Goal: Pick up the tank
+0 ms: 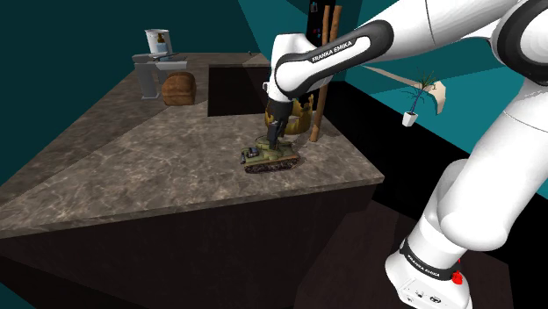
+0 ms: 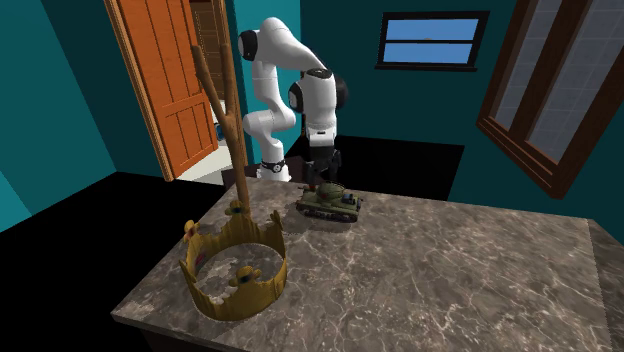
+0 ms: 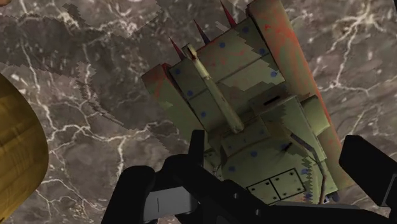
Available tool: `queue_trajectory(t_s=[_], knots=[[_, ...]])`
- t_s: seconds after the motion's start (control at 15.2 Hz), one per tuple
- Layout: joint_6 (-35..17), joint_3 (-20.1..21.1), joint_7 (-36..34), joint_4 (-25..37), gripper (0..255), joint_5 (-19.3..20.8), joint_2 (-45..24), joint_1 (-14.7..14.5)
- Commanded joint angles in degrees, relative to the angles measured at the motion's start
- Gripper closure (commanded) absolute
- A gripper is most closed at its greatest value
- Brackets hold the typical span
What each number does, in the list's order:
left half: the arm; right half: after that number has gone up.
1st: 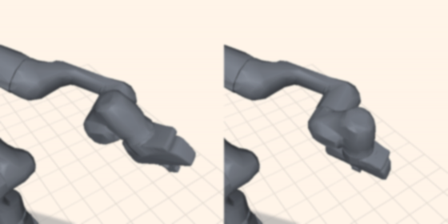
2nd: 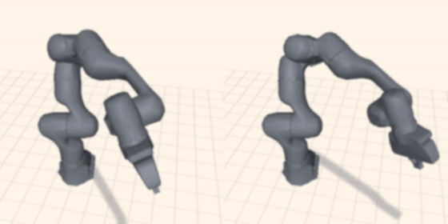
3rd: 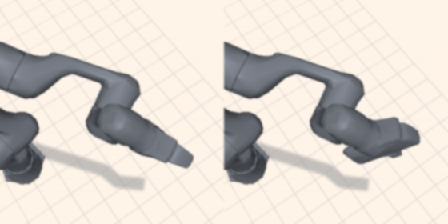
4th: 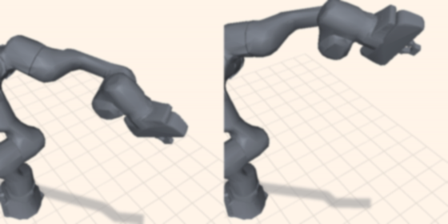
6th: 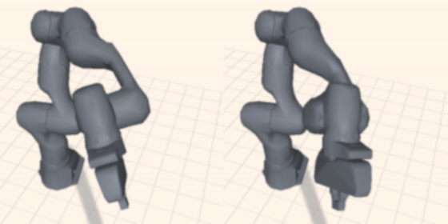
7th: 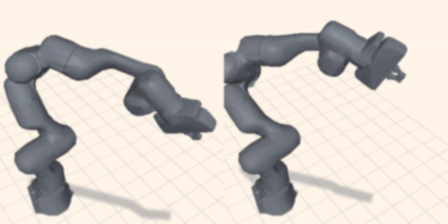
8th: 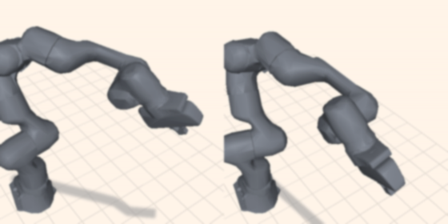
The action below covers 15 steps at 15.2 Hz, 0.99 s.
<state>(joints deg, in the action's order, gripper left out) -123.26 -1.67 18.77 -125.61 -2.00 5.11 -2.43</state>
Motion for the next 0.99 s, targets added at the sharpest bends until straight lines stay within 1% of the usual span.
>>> queue_trajectory(t_s=[0.0, 0.07, 0.13, 0.73, 0.92], knots=[[-0.7, 0.0, 0.1, -0.4, 0, 0.0, -0.2, 0.0], [-0.7, 0.0, 0.1, -0.4, 0, 0.0, -0.2, 0.0], [-0.6, 0.0, 0.1, -0.3, 255, 0.0, -0.3, 0.0], [-0.7, 0.0, 0.1, -0.4, 255, 0.0, -0.2, 0.0], [1.6, 0.0, 0.0, 1.1, 255, 0.1, 0.6, 0.0]])
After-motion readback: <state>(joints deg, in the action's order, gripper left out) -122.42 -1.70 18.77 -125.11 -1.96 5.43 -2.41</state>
